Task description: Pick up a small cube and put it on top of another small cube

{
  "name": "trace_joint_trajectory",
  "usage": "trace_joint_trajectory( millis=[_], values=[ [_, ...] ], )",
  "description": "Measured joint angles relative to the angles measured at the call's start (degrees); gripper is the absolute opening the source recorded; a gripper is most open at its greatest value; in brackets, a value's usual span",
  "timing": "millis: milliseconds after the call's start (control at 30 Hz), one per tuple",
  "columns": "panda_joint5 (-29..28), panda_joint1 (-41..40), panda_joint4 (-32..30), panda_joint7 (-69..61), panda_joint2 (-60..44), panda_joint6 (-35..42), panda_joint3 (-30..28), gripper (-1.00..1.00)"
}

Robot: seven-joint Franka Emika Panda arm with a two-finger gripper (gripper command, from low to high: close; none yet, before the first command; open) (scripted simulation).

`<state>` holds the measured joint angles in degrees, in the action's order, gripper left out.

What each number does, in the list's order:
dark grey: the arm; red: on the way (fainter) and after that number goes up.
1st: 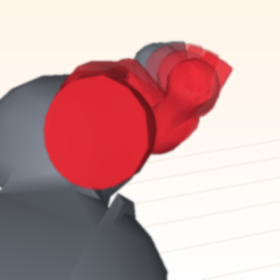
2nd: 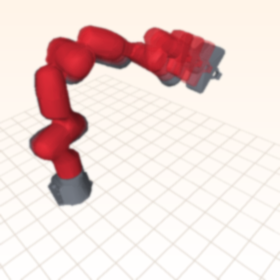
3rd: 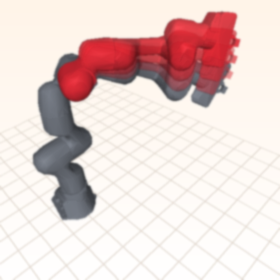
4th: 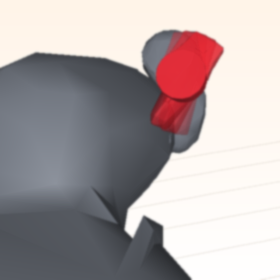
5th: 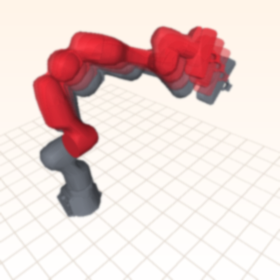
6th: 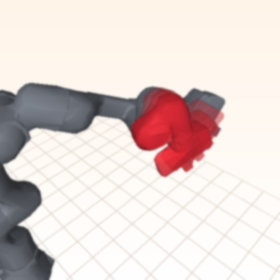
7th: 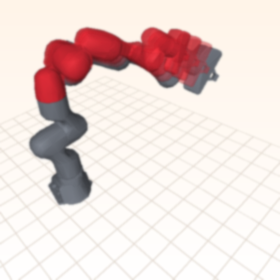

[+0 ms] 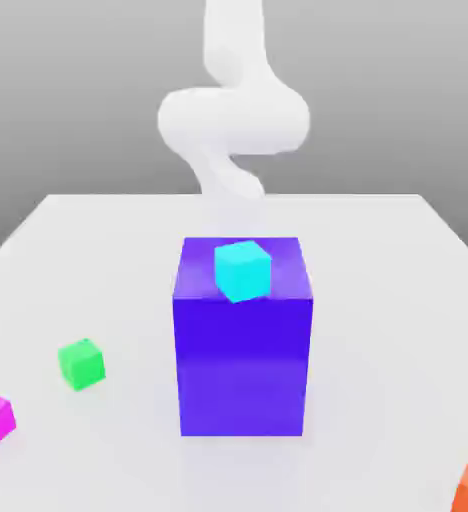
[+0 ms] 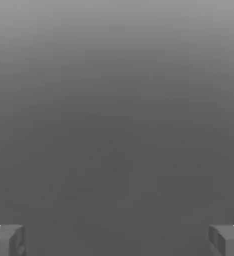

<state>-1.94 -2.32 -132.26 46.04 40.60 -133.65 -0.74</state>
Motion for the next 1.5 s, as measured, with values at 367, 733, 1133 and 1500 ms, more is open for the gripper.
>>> trace_joint_trajectory(
  millis=[367, 733, 1133, 1500],
  values=[
    [-5.5, -8.6, -2.1, -1.4, -23.1, -8.2, -6.9, 0.00],
    [2.0, -18.2, -4.3, -11.9, -46.2, -16.8, -13.8, 0.00],
    [14.5, -28.5, -3.2, -23.7, -67.0, -27.6, -8.4, -1.00],
    [9.4, -25.5, -7.2, -17.9, -56.6, -21.1, -12.3, -1.00]
  ],
)
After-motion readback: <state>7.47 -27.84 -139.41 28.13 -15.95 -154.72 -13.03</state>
